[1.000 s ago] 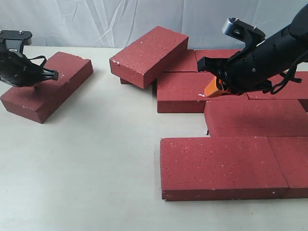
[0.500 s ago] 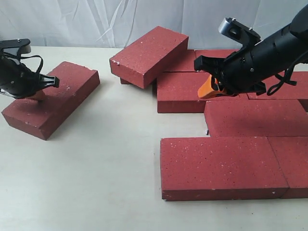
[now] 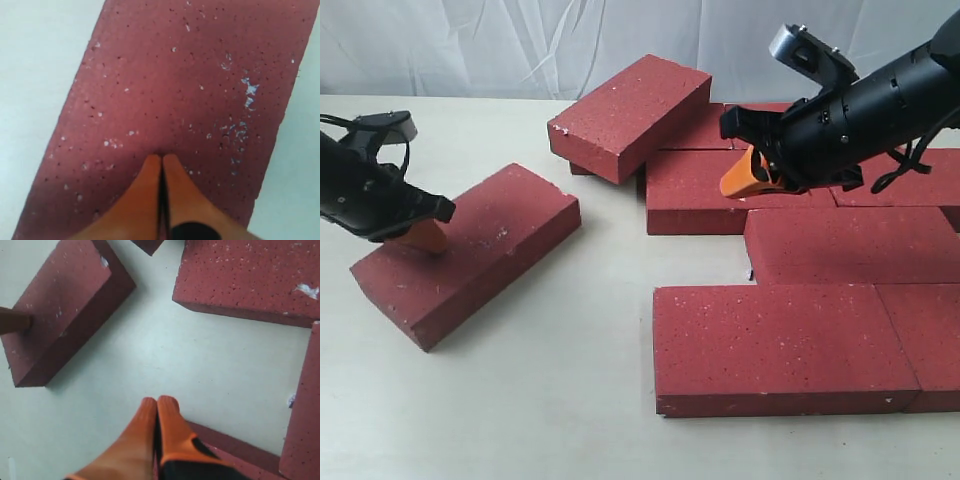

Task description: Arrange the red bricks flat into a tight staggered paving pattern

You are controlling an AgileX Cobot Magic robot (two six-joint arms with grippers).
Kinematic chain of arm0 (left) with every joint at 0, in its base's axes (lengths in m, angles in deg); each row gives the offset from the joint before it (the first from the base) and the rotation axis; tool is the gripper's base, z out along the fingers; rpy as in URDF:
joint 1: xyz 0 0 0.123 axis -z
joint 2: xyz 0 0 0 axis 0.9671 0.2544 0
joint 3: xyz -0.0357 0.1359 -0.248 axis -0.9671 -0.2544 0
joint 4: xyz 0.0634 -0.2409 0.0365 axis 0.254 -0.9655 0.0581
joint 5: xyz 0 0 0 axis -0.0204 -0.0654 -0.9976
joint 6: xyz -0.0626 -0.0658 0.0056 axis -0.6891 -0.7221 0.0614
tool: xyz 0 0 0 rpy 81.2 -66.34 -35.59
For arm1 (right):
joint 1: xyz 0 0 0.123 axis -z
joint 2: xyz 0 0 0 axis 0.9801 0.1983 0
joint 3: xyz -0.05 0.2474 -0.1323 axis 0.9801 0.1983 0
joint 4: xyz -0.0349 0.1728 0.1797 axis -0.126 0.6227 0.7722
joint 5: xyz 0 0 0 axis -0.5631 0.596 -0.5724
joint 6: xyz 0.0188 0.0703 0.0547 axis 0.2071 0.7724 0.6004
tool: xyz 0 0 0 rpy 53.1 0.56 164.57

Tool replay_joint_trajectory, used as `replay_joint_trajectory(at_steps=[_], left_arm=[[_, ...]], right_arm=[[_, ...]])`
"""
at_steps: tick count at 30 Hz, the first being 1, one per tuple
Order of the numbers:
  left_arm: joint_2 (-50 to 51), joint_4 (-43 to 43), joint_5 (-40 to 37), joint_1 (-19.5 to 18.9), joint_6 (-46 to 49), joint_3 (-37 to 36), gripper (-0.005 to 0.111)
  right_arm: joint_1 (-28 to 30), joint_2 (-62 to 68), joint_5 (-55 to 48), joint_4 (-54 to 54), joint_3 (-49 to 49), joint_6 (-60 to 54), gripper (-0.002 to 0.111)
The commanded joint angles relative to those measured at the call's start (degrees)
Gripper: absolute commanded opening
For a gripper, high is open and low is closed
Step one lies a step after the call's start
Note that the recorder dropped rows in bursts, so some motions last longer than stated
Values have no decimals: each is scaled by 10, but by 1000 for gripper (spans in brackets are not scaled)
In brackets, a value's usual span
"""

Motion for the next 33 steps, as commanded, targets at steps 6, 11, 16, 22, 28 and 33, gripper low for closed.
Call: replay_joint_trajectory(at_steps=[6,11,16,22,28,33], left_arm=[[-22,3,-90,1,27,16,0],[-73,-10,-93,1,27,26,0],[-123,-41,-43,20,40,26,0],[-132,67,86,95,-87,9,0],[-132,266,151,129,-309,0,0],[-132,424,162,133,-470,0,0]], right_arm=[[1,-30,-9,2,4,-17,-1],[1,-35,-6,2,4,-21,-1],[1,-35,0,2,4,-21,-1],[1,-35,-1,-5,4,-22,-1],[1,-35,-11,-6,4,-22,-1],[1,-39,-40,-39,-17,-22,-1]])
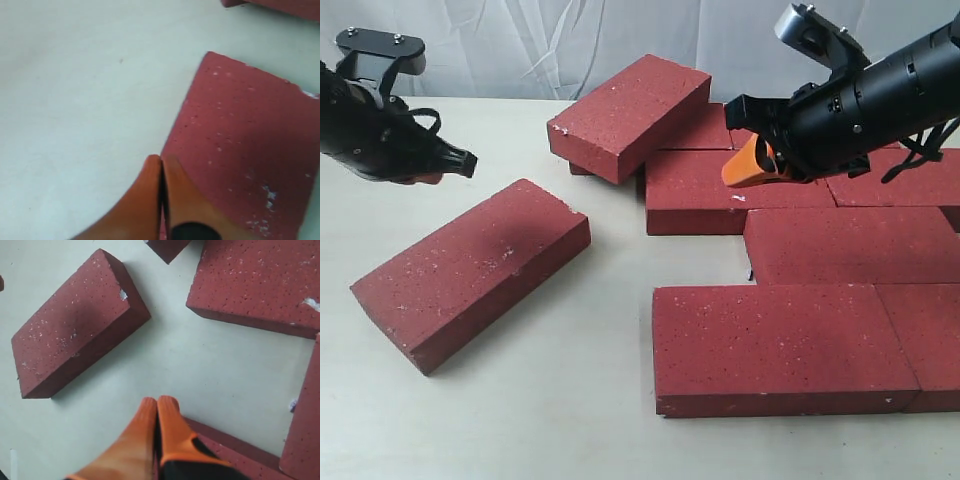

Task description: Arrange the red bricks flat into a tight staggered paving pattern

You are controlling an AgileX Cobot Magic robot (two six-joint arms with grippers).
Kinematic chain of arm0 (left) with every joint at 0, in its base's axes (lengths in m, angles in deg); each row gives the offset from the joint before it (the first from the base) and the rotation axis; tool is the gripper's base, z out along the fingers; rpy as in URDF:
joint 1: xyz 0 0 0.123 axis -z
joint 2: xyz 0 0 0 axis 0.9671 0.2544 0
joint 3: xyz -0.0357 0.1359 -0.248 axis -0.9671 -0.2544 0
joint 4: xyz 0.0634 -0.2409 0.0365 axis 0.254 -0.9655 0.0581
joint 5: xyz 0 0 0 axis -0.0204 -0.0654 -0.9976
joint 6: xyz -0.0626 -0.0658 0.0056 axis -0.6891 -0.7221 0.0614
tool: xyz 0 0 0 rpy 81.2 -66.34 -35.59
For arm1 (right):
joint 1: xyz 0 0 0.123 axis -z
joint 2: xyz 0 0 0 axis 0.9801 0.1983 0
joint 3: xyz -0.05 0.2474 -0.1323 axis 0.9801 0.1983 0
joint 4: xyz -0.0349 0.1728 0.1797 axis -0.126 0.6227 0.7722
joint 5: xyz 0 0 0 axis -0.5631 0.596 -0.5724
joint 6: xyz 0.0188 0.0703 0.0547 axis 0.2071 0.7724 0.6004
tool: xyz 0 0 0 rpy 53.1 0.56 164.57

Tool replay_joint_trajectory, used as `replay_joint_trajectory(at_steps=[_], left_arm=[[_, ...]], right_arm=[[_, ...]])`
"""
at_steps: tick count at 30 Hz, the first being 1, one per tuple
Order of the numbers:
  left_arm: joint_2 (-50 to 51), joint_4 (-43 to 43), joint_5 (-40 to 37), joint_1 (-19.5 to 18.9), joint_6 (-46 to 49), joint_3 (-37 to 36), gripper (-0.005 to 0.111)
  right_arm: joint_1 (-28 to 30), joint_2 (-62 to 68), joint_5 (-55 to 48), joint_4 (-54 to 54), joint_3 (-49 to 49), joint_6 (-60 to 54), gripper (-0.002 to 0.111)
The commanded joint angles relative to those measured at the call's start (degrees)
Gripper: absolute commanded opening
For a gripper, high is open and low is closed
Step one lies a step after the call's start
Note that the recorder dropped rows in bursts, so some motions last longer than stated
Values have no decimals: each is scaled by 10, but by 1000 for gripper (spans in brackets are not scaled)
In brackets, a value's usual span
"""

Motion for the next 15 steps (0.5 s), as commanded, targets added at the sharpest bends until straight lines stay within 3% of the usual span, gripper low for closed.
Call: replay_joint_trajectory(at_steps=[1,7,15], left_arm=[[-2,92,19,5,-100,-1,0],[14,88,50,28,-99,-1,0],[106,80,114,69,-81,-1,0]], right_arm=[[1,-10,-43,-60,-32,-2,-1],[1,-10,-65,-142,-72,44,-1],[1,-10,-70,-144,-72,44,-1]])
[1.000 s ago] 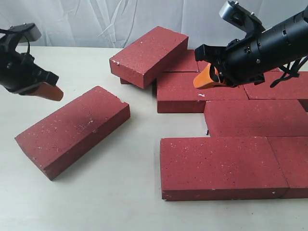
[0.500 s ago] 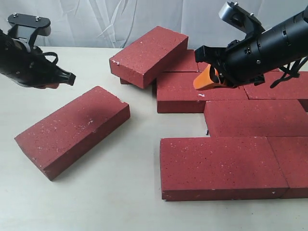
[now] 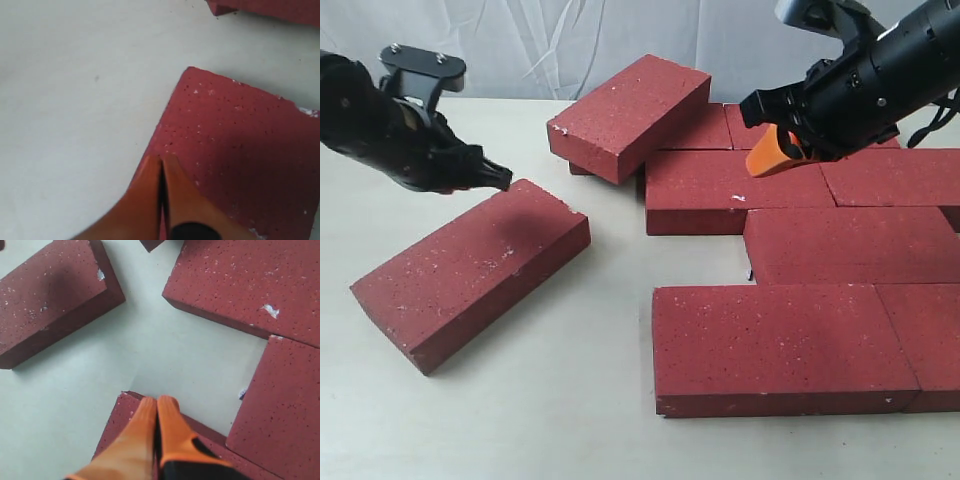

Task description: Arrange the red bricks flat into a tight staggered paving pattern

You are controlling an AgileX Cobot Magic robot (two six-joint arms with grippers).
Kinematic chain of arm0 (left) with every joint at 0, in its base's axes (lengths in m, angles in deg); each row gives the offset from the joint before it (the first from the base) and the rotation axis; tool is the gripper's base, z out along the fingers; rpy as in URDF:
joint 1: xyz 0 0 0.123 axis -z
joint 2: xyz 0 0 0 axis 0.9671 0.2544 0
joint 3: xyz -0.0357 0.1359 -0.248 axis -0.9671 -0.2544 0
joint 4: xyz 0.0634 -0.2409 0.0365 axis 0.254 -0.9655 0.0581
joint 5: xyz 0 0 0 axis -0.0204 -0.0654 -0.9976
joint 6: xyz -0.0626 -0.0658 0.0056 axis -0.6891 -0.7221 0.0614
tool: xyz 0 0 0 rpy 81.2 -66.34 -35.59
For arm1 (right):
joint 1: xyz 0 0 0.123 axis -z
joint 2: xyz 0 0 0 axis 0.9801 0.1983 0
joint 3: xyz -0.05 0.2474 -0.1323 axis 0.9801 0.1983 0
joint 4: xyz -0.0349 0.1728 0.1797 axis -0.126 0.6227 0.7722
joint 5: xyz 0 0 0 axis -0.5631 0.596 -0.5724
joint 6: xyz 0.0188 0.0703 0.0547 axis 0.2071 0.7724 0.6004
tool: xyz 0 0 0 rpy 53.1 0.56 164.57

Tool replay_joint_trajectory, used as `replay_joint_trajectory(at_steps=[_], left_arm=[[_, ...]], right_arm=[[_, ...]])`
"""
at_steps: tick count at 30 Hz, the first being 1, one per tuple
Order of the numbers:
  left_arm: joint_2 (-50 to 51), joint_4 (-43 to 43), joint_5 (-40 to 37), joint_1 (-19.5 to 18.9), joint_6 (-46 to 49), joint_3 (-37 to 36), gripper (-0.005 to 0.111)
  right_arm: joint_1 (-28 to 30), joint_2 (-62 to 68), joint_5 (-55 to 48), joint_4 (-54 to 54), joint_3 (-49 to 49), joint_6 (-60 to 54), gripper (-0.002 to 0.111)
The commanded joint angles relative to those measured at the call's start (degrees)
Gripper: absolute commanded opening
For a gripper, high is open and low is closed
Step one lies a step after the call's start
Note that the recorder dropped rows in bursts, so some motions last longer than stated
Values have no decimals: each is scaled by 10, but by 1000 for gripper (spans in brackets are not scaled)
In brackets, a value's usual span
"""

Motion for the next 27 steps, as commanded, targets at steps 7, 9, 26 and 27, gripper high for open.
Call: replay_joint_trajectory(at_steps=[7,9,26,27], left_arm=[[76,-7,62,20,4,5,0],[77,-7,62,21,4,5,0],[80,0,60,132,99,5,0],[79,7,62,132,99,5,0]], right_arm=[[1,-4,1,-4,-4,1,-1],[1,-4,6,-4,-4,1,-1],[1,-4,3,-8,-4,1,-1],[1,-4,2,-8,-4,1,-1]])
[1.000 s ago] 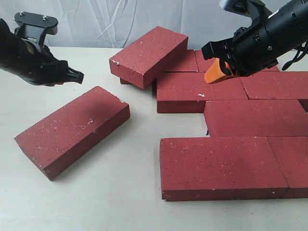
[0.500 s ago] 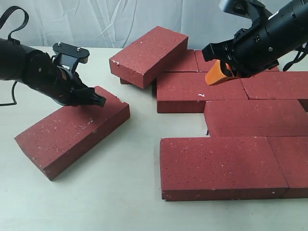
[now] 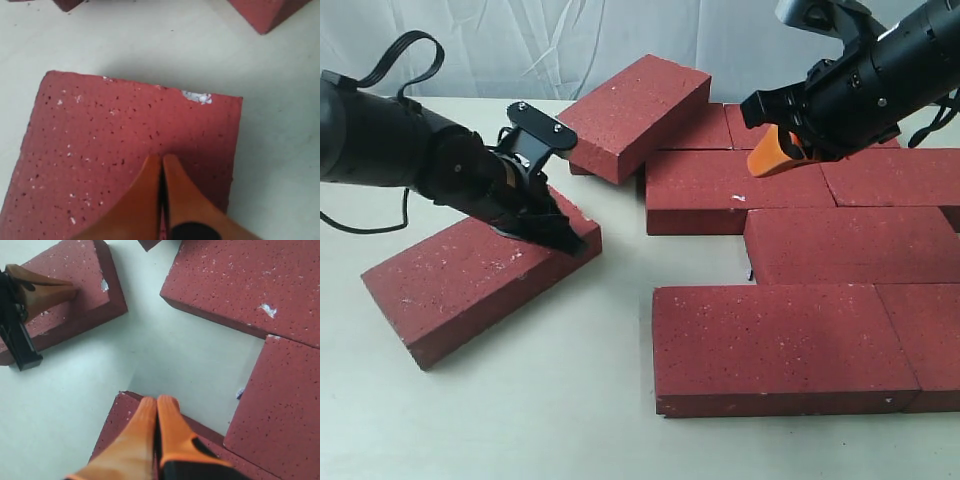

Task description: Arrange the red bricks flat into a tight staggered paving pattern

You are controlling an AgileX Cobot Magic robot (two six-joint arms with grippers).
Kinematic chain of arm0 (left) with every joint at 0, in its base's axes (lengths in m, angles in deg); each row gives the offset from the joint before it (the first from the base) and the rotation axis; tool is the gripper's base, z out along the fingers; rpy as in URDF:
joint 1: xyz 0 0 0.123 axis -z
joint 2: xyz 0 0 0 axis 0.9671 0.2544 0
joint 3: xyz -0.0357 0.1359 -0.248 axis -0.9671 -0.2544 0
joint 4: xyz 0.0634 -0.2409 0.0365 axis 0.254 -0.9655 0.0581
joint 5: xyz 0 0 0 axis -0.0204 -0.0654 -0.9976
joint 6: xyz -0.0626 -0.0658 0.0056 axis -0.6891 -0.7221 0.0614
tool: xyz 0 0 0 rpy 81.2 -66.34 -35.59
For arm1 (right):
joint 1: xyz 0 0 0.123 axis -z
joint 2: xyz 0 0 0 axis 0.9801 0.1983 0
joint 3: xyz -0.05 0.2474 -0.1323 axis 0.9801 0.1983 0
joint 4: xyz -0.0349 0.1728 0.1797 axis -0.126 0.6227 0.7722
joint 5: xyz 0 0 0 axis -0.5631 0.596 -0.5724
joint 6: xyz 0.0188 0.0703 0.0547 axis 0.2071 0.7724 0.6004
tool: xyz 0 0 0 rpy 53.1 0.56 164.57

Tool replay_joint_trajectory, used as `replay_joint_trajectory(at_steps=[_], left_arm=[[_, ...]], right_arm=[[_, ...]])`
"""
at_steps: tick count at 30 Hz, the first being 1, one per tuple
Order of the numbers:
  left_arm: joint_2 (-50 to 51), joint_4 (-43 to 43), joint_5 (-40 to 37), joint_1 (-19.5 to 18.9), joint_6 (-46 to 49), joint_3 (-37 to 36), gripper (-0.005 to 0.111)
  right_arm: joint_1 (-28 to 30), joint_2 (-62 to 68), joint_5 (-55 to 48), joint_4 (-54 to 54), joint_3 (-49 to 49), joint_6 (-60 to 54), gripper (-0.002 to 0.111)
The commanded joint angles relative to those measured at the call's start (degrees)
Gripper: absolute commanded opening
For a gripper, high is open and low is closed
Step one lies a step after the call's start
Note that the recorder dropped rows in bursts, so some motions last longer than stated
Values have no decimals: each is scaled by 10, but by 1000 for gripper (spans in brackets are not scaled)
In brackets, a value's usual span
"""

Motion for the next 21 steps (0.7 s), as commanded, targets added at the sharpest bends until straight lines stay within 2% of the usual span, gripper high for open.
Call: replay_joint_trajectory(at_steps=[1,10,14,21], left_arm=[[1,21,4,11,7,4,0],[-1,54,-58,-2,7,49,0],[1,93,-58,-3,7,51,0],[27,76,-58,-15,-2,51,0]], right_arm=[[1,-4,-1,-3,-4,-1,-1],[1,-4,-2,-3,-4,-1,-1],[1,-4,-2,-3,-4,-1,-1],[1,-4,-1,-3,-4,-1,-1]])
